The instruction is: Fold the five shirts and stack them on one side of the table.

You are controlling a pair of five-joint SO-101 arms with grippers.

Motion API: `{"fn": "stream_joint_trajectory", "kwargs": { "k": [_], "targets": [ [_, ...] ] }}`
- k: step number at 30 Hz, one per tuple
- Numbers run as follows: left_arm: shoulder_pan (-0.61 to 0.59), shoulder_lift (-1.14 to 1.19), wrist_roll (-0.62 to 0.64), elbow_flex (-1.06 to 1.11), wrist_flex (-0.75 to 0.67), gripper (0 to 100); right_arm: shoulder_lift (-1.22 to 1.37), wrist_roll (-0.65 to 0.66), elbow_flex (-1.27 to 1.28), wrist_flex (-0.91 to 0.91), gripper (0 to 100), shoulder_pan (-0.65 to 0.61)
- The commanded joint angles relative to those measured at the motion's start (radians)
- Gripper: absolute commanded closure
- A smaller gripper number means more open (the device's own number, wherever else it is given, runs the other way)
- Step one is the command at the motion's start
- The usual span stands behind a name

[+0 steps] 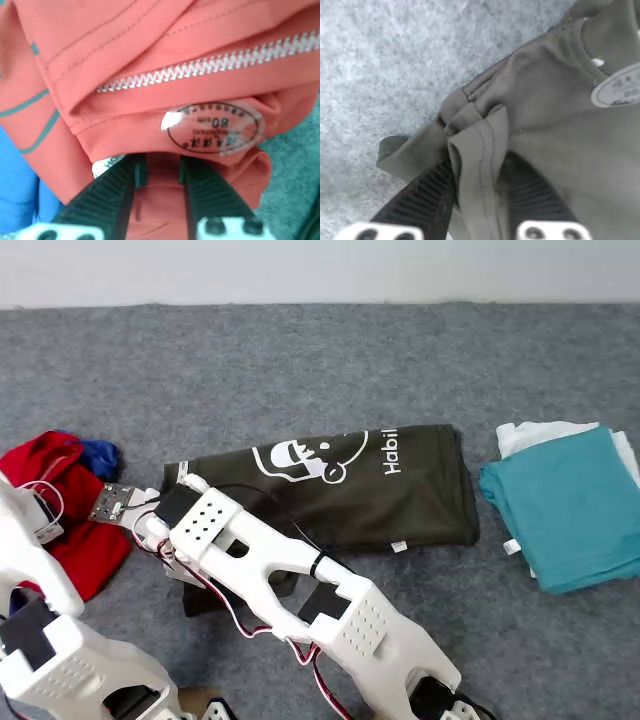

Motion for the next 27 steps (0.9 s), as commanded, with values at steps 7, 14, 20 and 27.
{"fn": "stream_joint_trajectory", "kwargs": {
  "k": [7,14,20,27],
  "targets": [
    [-0.006,-0.043,0.0,-0.031,0.006,88,-0.084,0.009,-0.023,0.019,95.2,0.004],
    [-0.006,-0.043,0.0,-0.031,0.006,88,-0.085,0.009,-0.023,0.136,93.8,0.001],
    [-0.006,-0.043,0.0,-0.031,0.006,88,-0.087,0.008,-0.023,0.173,79.1,-0.001],
    [-0.006,-0.041,0.0,-0.031,0.005,88,-0.113,0.002,-0.037,0.196,79.1,-0.012]
  ]
}}
